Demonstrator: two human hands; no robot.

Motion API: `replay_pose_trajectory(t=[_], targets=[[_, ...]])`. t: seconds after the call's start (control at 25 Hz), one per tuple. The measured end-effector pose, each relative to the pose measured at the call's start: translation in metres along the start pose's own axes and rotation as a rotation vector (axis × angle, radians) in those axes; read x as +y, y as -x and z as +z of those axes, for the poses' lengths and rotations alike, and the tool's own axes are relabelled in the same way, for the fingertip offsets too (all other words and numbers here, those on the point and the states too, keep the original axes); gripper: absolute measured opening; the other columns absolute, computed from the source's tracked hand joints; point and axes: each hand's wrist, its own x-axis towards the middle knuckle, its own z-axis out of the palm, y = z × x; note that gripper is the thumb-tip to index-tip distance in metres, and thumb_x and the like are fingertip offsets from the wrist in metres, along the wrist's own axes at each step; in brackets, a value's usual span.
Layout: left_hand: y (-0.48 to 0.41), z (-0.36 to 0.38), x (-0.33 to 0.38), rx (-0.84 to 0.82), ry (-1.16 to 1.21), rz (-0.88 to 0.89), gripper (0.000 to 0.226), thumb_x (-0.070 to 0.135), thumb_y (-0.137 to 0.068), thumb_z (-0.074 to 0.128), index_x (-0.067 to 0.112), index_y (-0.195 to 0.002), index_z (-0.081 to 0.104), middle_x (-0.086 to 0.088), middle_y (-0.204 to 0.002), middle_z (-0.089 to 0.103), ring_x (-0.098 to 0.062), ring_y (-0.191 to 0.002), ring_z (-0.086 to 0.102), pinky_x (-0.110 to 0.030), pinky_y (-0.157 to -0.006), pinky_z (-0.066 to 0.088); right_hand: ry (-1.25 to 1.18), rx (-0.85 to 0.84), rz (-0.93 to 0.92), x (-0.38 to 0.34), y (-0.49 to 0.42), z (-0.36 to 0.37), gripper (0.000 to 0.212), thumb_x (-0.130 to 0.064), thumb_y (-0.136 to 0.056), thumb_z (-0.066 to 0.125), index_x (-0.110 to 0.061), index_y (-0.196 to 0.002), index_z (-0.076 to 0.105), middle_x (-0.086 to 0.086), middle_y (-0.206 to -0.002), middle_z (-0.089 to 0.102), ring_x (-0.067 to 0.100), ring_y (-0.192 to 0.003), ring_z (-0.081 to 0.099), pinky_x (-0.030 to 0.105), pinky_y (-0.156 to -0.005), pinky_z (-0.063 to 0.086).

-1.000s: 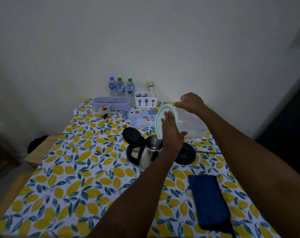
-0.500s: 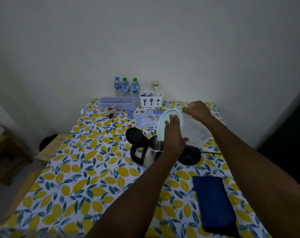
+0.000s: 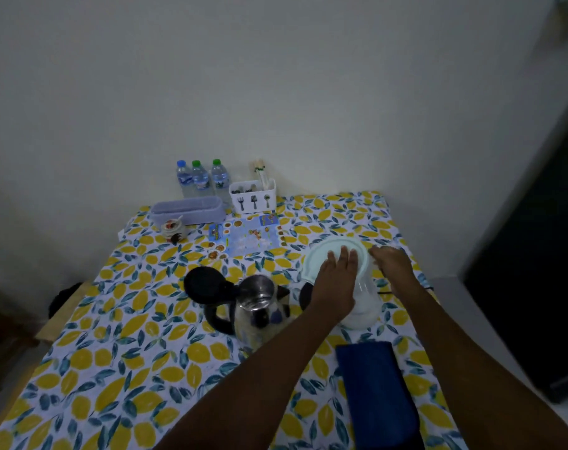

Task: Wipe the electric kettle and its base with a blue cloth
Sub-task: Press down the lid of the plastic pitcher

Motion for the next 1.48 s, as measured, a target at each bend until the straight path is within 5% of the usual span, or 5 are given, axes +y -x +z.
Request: replay_pose_trajectory(t=[0.4,0.76,0.92,1.08,1.48], targets=[[-0.081,0.060,0.083,-0.155,-0.141,0.144,0.084,0.012,-0.093,0.056,0.005,-0.150,-0.005,-0.021,-0.161,-0.001,-0.046,-0.146,0.002,-0.051,-0.121,0.014,-0.313,0.140,0.273,0.111,-0.053,-0.074,0.021,-0.024,-0.081,0.065,-0.011,-0.067,0.057,0.007,-0.056,0.050,0.010,-0.038,0.044,0.022,-0.042,0.034],[-0.117,0.083,0.102,-0.094,-0.167,0.183,0.080,0.008,-0.091,0.055,0.006,-0.150,0.002,-0.018,-0.162,0.003,-0.043,-0.148,0.004,-0.052,-0.119,0.017,-0.458,0.135,0.212,0.143,-0.095,-0.090,0.021,-0.020,-0.082,0.064,0.000,-0.078,0.061,0.016,-0.074,0.051,0.023,-0.064,0.045,0.033,-0.058,0.037],[-0.117,0.093,0.101,-0.090,-0.180,0.198,0.086,0.016,-0.087,0.064,0.007,-0.151,0.006,-0.014,-0.163,0.006,-0.039,-0.148,0.007,-0.052,-0.116,0.021,-0.308,0.104,0.076,0.161,-0.094,-0.098,0.045,-0.027,-0.089,0.059,0.017,-0.084,0.056,0.032,-0.075,0.055,0.030,-0.064,0.050,0.034,-0.065,0.039],[-0.115,0.093,0.101,-0.076,-0.197,0.200,0.087,0.024,-0.088,0.064,0.010,-0.151,0.006,-0.011,-0.163,0.004,-0.037,-0.149,0.005,-0.052,-0.118,0.018,-0.202,0.190,0.014,0.153,-0.080,-0.100,0.026,-0.033,-0.092,0.058,-0.008,-0.089,0.068,0.012,-0.095,0.069,0.017,-0.086,0.061,0.035,-0.080,0.047],[-0.010,0.118,0.045,0.195,0.166,0.081,0.063,0.024,-0.099,0.045,0.017,-0.152,0.013,-0.001,-0.162,0.010,-0.016,-0.150,0.001,-0.035,-0.122,0.015,0.364,0.245,-0.436,0.181,0.053,-0.039,0.086,-0.029,-0.081,0.072,-0.007,-0.148,0.024,0.015,-0.156,0.027,0.027,-0.143,0.024,0.042,-0.114,0.027]])
